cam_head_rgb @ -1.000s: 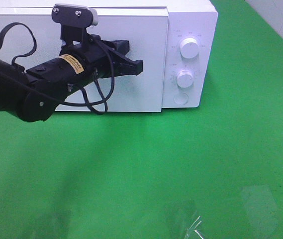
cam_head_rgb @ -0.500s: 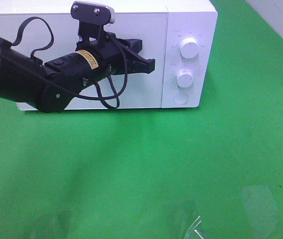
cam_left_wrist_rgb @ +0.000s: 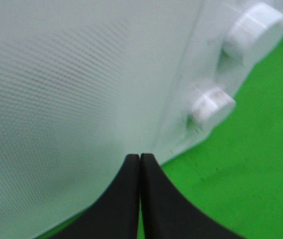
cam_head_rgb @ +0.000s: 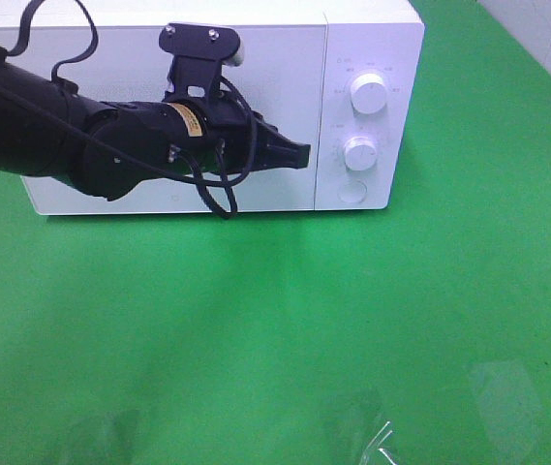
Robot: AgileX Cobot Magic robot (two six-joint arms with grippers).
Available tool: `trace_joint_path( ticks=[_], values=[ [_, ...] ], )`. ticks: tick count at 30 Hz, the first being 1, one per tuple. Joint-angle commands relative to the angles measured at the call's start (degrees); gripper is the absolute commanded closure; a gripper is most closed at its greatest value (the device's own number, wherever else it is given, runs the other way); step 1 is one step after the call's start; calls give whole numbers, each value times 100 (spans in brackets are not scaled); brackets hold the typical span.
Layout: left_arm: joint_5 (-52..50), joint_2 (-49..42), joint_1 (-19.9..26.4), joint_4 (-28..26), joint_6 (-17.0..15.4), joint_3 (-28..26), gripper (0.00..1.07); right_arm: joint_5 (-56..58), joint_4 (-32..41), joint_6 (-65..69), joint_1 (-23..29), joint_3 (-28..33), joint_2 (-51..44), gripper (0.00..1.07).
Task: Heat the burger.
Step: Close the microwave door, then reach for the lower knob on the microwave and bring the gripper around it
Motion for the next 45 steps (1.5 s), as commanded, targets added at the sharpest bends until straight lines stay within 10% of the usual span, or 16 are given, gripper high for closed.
trace_joint_path(
  ticks=[1,5,6,9,32,45],
  values=[
    [430,-149,-109,-29,-34,-52,102,-63,17,-69,-40,23,-155,32],
    [1467,-407,-378,-29,0,-52,68,-63,17,-69,-40,23,-155,32],
    [1977,-527,-493,-29,0,-52,39,-63,17,-69,-40,23,-155,32],
    [2647,-619,-596,-34,0,-52,6,-63,17,-69,-40,23,-155,32],
    [7082,-2011,-430,241,-212,-63,6,-63,17,-69,-40,23,-155,32],
    [8388,-3123,2034,97,189,-63,7,-63,17,-63,-40,23,-155,32]
  ],
)
